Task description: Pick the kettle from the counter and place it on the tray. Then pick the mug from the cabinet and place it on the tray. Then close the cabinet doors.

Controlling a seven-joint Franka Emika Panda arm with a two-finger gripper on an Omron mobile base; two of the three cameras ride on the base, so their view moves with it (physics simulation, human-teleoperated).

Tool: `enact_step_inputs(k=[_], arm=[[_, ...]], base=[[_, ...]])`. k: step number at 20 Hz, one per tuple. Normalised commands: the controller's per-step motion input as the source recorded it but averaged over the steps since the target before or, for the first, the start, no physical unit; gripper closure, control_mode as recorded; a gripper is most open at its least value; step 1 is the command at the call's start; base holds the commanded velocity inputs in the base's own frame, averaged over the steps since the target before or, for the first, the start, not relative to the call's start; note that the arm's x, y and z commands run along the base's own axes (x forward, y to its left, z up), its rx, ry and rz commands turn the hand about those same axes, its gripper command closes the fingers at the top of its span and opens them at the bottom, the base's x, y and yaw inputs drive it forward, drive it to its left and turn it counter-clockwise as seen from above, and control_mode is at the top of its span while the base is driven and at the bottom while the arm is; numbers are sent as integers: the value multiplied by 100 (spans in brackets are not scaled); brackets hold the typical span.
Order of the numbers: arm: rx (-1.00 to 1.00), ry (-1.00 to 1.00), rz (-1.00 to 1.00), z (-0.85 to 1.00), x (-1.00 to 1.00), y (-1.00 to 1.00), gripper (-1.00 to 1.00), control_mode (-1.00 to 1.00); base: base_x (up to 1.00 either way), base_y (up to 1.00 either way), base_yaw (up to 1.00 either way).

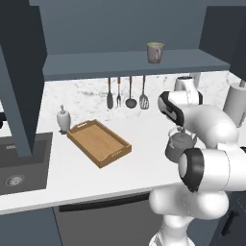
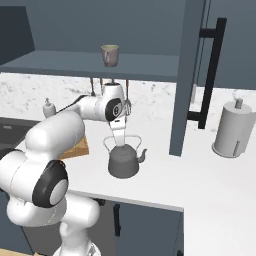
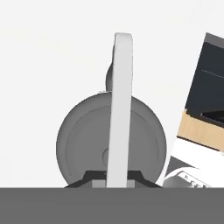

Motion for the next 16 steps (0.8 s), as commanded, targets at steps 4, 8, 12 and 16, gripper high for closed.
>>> enact_step_inputs(k=[4, 8, 12, 16], arm=[[0, -2, 7, 38, -3, 6, 100, -100], [0, 0, 0, 1, 0, 0, 100, -100], [0, 0, 0, 0, 0, 0, 100, -100], [0, 0, 2, 0, 0, 11, 100, -100]], base=[[0, 0, 0], [0, 0, 0], [0, 0, 0], [0, 0, 0]])
